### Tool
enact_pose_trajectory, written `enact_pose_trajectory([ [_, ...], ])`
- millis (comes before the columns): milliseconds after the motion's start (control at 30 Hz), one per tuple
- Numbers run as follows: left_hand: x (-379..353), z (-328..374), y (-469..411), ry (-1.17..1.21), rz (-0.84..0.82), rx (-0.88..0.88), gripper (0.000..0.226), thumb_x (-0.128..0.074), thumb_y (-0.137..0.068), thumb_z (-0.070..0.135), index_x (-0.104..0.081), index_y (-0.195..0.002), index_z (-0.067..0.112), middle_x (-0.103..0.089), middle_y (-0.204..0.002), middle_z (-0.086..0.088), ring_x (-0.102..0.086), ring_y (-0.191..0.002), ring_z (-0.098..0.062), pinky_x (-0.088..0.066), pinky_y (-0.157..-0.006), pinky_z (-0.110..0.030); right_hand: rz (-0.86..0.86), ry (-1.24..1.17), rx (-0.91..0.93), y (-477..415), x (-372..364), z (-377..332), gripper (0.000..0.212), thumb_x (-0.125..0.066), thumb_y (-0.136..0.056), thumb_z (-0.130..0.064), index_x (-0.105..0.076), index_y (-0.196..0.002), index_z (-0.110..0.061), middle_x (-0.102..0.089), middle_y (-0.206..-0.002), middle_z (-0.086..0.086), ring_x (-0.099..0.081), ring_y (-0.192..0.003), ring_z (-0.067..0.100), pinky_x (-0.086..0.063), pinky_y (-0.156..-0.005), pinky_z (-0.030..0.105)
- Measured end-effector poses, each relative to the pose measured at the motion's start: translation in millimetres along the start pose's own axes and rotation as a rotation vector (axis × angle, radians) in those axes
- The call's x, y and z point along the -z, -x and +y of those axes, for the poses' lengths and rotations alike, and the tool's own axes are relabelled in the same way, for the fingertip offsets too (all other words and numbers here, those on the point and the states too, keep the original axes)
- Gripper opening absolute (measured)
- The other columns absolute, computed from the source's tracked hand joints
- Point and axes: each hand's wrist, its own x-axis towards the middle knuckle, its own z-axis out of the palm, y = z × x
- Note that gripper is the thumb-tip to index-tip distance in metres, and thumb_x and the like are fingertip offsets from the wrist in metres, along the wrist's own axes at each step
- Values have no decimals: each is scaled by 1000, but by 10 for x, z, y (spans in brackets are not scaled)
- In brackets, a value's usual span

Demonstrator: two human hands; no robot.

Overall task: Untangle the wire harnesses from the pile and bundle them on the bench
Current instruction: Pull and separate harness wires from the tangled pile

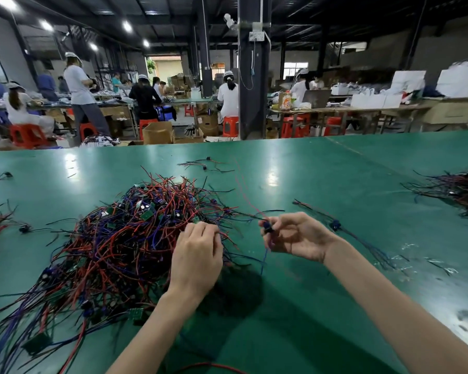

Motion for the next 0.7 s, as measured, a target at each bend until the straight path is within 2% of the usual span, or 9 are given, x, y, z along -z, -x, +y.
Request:
enact_pose_trajectory([
  [67,15,147,38,254,-120,18,14,-55,-95,18,-66,-96,9,-64,-89,-2,-54,-87,-19,-42,-80,-28,28,48,22,-22,43,191,26,-35,-83,9,-59,-90,4,-58,-75,13,-60,-60,21,-58,-61,29],
  [200,-72,307,124,620,-302,208,16,-55,-96,23,-67,-87,15,-67,-76,6,-57,-70,-5,-45,-72,-25,34,104,78,-107,46,412,30,-37,-85,12,-61,-93,-4,-62,-81,12,-61,-65,19,-58,-71,31],
  [267,-90,325,109,879,-361,421,22,-55,-96,21,-67,-82,9,-68,-73,0,-60,-65,-10,-50,-69,-28,30,121,99,-119,38,454,32,-39,-85,14,-63,-95,-5,-65,-82,13,-63,-65,19,-59,-68,29],
  [333,-100,315,92,1087,-411,599,21,-57,-93,17,-67,-84,-1,-69,-70,-7,-61,-56,-15,-53,-58,-27,18,112,113,-109,31,492,33,-41,-84,16,-64,-95,-4,-65,-82,13,-63,-66,19,-56,-65,29],
  [467,-84,324,108,1199,-462,682,6,-61,-88,1,-66,-86,-1,-70,-67,-10,-62,-51,-15,-52,-50,-24,62,197,145,-94,15,542,31,-44,-83,16,-63,-96,-6,-60,-82,9,-50,-68,17,-37,-63,27],
  [600,-63,354,124,1232,-500,702,13,-56,-90,-5,-66,-84,1,-69,-64,-11,-62,-48,-14,-53,-46,-25,62,148,119,-70,4,522,28,-42,-83,14,-60,-95,-4,-57,-74,8,-49,-58,13,-42,-54,22],
  [700,-57,366,133,1236,-512,728,12,-55,-91,-4,-64,-85,0,-65,-60,-9,-58,-46,-12,-52,-45,-25,100,182,144,-70,-12,516,14,-52,-86,8,-60,-87,-4,-59,-64,2,-52,-52,10,-46,-52,20],
])
